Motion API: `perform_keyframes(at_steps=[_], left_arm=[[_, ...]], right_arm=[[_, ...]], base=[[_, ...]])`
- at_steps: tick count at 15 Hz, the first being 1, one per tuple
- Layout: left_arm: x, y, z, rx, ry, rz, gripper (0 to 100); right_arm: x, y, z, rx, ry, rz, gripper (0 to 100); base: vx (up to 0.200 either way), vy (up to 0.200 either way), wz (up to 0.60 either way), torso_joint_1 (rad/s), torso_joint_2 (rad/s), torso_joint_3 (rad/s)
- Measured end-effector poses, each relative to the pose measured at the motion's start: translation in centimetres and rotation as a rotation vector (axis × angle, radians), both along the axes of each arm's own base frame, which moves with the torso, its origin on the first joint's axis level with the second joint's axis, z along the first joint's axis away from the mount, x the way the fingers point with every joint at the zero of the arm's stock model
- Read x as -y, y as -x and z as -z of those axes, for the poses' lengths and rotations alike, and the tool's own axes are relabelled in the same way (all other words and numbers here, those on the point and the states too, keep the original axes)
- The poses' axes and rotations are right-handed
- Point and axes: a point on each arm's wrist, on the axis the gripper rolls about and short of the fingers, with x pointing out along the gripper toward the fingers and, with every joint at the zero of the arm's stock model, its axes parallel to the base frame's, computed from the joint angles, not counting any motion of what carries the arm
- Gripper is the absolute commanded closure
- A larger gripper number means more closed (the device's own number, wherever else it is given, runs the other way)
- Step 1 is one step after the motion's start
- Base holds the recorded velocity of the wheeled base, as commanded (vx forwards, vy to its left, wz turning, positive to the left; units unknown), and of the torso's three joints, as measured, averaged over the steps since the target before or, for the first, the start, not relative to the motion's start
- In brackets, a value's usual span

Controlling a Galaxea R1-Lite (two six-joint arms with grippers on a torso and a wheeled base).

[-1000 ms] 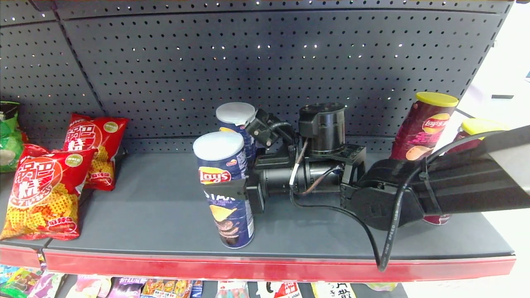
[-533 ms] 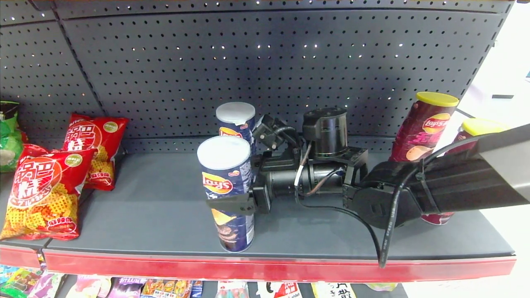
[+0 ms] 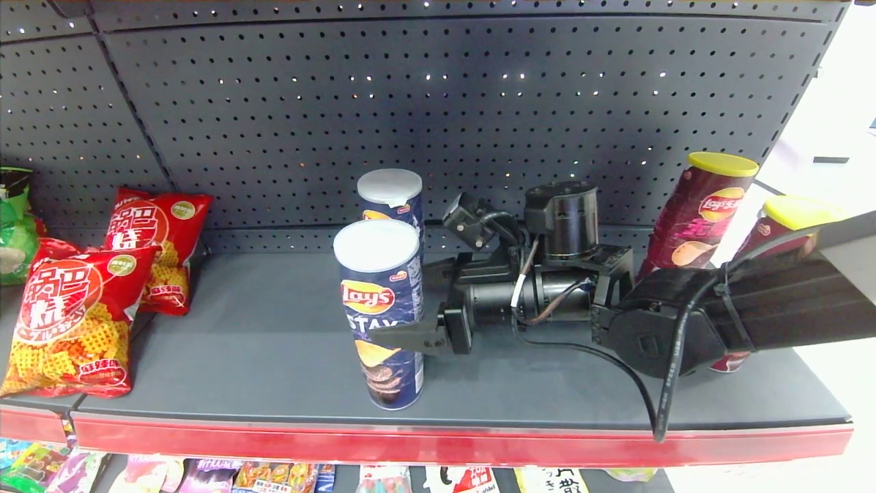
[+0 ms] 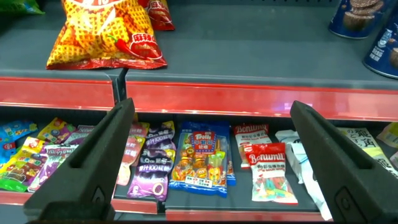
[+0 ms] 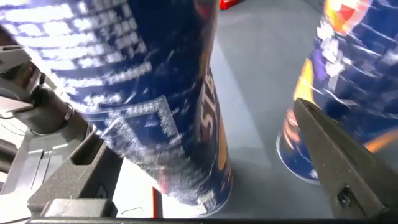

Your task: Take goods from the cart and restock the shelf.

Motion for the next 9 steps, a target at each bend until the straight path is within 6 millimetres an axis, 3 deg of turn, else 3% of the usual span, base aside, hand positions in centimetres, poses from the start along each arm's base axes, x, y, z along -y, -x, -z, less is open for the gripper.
perform_keyframes(at_steps=[9], left_arm=[[0.0,0.0,0.0,0.000,0.000,0.000,0]], right_arm=[[2.5,1.8,-1.0,0.000,-0.001,0.018,0]], base=[[0.000,0.000,0.00,0.000,0.00,0.000]])
